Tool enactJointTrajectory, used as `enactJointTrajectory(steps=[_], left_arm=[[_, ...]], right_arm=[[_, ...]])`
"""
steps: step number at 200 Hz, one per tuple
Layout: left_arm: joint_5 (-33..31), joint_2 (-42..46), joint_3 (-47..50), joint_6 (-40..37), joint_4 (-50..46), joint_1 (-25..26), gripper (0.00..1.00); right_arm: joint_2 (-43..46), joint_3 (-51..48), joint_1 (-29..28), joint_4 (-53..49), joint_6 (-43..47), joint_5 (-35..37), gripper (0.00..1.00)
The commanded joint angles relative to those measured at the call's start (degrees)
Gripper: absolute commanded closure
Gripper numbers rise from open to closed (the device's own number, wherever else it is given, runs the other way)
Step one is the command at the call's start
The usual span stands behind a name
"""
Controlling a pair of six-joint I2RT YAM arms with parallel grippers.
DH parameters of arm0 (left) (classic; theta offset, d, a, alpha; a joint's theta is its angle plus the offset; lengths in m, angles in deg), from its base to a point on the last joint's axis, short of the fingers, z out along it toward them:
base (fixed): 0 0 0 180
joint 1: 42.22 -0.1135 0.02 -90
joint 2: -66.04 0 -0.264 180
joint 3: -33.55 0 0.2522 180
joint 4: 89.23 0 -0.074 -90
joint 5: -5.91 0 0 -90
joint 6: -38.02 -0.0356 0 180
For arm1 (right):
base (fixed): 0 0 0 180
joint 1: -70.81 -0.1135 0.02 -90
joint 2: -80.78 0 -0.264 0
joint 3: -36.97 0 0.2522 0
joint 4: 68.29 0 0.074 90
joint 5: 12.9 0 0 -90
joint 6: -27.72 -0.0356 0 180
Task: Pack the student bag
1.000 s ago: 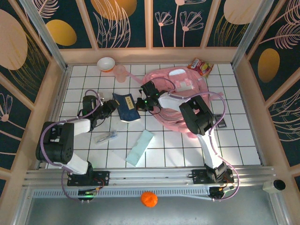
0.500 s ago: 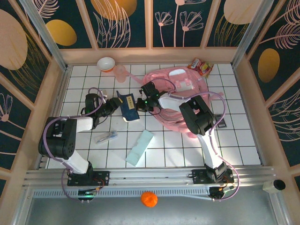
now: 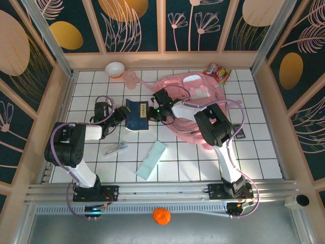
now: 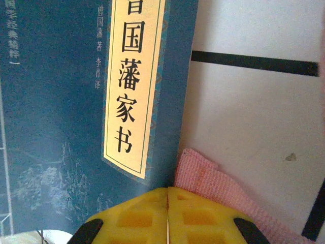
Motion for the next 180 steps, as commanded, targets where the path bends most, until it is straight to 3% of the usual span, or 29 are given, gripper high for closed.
enactJointTrajectory(steps=[1,42,115,152,180], left_arm=[[6.6,-2.9,2.0,-1.3,-12.1,3.5,0.63],[7.9,-3.0,1.7,-1.9,-12.3,3.4,0.68],[16.6,-1.4,2.0,-1.0,-8.7,4.4,0.65],[5.6,1.6,-1.1,-7.6,-23.5,4.4,0.62],[-0.3,1.1,-1.9,-8.3,-26.6,4.4,0.59]], right_arm=[[-2.2,-0.3,-3.1,-4.2,-0.6,-0.4,0.95],[-2.5,-0.8,-3.1,-4.8,-0.7,0.7,0.98],[-2.4,0.1,-3.5,-3.1,-1.7,-0.5,0.98],[-2.5,-0.3,-3.4,-5.8,-0.8,2.0,0.98],[-3.1,-0.3,-3.5,-8.5,0.1,3.9,0.99]])
